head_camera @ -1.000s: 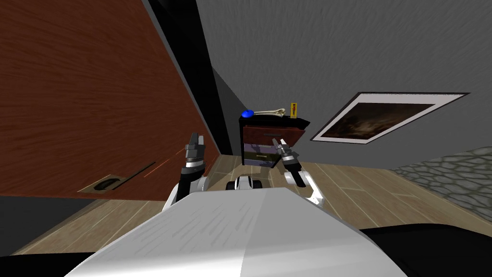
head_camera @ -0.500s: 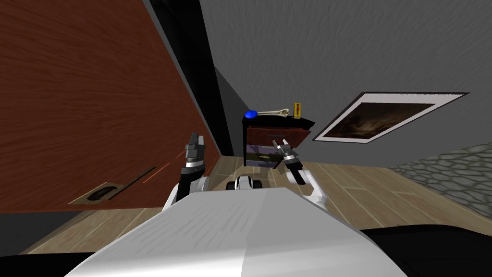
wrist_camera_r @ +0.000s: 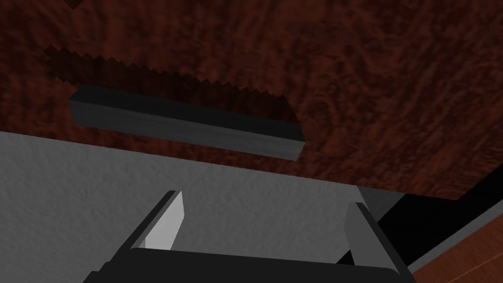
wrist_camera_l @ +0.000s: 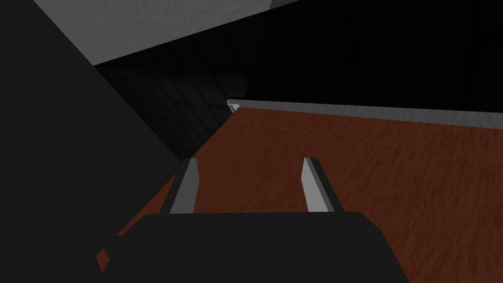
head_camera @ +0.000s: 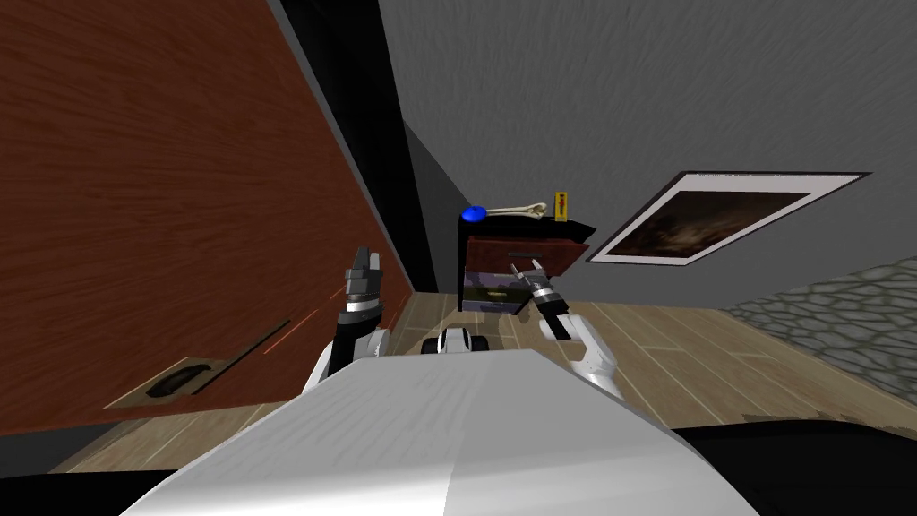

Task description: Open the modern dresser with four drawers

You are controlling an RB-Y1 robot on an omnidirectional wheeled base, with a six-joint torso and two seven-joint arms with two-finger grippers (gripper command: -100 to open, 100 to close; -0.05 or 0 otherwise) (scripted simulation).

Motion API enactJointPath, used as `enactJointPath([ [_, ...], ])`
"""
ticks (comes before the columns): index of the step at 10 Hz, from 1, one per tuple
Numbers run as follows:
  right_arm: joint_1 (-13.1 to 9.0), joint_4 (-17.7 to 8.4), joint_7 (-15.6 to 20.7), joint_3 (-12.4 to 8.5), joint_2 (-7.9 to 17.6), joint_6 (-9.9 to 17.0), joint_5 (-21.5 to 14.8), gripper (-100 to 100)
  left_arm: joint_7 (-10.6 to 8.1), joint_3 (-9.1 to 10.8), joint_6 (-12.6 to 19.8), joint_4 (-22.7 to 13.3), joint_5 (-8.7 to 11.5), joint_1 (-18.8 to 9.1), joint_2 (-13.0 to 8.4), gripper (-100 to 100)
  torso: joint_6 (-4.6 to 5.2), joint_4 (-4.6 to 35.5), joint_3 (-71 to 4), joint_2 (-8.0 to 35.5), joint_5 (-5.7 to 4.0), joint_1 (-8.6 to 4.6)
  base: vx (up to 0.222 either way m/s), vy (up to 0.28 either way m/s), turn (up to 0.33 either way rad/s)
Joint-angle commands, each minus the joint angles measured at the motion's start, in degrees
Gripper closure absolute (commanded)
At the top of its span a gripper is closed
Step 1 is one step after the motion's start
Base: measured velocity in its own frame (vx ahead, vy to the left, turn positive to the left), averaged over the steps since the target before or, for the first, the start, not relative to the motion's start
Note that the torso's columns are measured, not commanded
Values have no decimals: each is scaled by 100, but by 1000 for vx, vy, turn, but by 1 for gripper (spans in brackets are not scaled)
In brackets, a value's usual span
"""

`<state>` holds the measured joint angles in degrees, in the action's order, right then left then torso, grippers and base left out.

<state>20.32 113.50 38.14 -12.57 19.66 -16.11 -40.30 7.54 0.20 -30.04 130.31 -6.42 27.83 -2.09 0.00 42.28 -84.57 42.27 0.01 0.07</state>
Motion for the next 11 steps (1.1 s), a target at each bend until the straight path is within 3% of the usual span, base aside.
enactJointPath([
  [1, -65, -173, 379, -115, 135, 96, -304, -100, 0, 0, 0, 0, 0, 0, 0, 0, 0, 0, -1, 0, -1, -8, 37, 98, -26],
  [11, -319, -847, 1866, -583, 818, 556, -1677, -100, 0, 0, 0, 0, 0, 0, 0, 0, 1, 1, 1, 1, -2, -13, 52, 115, -37],
])
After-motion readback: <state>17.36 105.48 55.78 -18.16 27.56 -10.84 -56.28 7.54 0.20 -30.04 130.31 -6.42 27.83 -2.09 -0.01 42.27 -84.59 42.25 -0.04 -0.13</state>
